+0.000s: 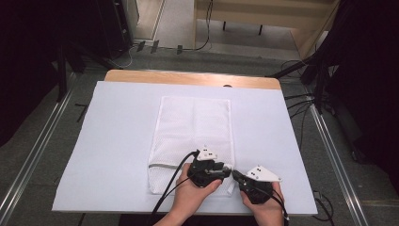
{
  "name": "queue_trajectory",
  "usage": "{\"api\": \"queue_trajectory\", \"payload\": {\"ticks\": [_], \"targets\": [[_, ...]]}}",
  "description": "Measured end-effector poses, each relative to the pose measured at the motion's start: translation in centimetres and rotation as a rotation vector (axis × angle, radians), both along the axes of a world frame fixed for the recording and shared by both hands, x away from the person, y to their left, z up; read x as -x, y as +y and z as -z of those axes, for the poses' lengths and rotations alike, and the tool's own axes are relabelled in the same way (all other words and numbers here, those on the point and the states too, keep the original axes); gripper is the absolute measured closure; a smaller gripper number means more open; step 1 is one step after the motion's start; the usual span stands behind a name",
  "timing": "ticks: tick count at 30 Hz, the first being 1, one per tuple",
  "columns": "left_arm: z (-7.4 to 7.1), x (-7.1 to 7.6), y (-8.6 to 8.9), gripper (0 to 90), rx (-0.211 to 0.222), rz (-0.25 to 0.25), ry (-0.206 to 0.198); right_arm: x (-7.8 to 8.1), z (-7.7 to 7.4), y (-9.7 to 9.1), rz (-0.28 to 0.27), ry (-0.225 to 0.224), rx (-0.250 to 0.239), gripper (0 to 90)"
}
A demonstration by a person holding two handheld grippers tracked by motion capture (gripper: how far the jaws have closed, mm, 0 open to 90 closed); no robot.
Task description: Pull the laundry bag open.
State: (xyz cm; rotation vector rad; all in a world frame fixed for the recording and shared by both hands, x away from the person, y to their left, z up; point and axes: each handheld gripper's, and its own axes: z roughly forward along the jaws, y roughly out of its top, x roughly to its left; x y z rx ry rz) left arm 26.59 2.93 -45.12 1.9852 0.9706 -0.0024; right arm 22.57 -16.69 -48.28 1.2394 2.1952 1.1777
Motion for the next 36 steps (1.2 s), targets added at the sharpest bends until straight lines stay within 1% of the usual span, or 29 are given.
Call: {"api": "queue_trajectory", "payload": {"ticks": [2,3,4,5,7,9,10,11,12,13,15,19,21,23,26,28,30,34,36], "targets": [[-0.1,-0.2,-0.5,57.6,-0.001,-0.018,0.005,0.1,-0.1,0.0,-0.008,-0.010,-0.006,90.0],[-0.1,-0.3,-0.8,57.5,-0.012,-0.031,0.010,0.2,-0.2,0.1,-0.011,-0.011,-0.011,90.0],[-0.1,-0.5,-1.1,59.0,-0.021,-0.050,0.018,0.2,-0.3,0.1,-0.013,-0.017,-0.012,90.0],[-0.2,-0.6,-1.2,61.0,-0.012,-0.058,0.027,0.3,-0.4,0.1,-0.019,-0.019,-0.015,90.0],[-0.2,-0.7,-1.3,62.4,-0.011,-0.066,0.034,0.5,-0.5,0.2,-0.023,-0.020,-0.020,90.0],[-0.3,-0.7,-1.3,68.7,-0.019,-0.067,0.037,0.5,-0.5,0.2,-0.025,-0.026,-0.016,90.0],[-0.3,-0.7,-1.1,68.7,-0.016,-0.065,0.046,0.6,-0.6,0.2,-0.027,-0.027,-0.015,90.0],[-0.4,-0.7,-0.9,71.7,-0.014,-0.059,0.049,0.6,-0.6,0.2,-0.028,-0.033,-0.014,90.0],[-0.5,-0.7,-0.8,75.6,-0.016,-0.059,0.046,0.6,-0.6,0.2,-0.028,-0.033,-0.011,90.0],[-0.6,-0.7,-0.6,76.7,-0.018,-0.056,0.044,0.6,-0.6,0.2,-0.027,-0.032,-0.011,90.0],[-0.8,-0.7,-0.3,82.4,-0.018,-0.053,0.040,0.6,-0.7,0.1,-0.024,-0.036,-0.013,90.0],[-0.8,-0.8,0.3,85.5,-0.022,-0.046,0.050,0.7,-0.9,0.0,-0.019,-0.037,-0.035,90.0],[-0.8,-0.7,0.4,86.2,-0.030,-0.046,0.051,0.7,-0.9,0.0,-0.018,-0.039,-0.035,90.0],[-0.6,-0.7,0.5,86.4,-0.026,-0.044,0.055,0.8,-0.9,0.0,-0.021,-0.046,-0.036,90.0],[-0.3,-0.8,0.7,86.5,-0.027,-0.025,0.072,0.8,-1.0,0.0,-0.023,-0.052,-0.045,90.0],[-0.1,-0.8,0.9,86.6,-0.030,-0.022,0.084,0.8,-1.1,-0.1,-0.028,-0.051,-0.054,90.0],[0.1,-0.9,1.1,87.8,-0.030,-0.008,0.083,0.8,-1.1,-0.1,-0.032,-0.054,-0.057,90.0],[0.0,-0.6,1.1,88.2,-0.052,0.007,0.046,0.9,-1.2,0.0,-0.031,-0.054,-0.053,90.0],[-0.1,-0.5,1.1,88.3,-0.058,0.011,0.039,0.9,-1.3,0.0,-0.024,-0.061,-0.044,90.0]]}}
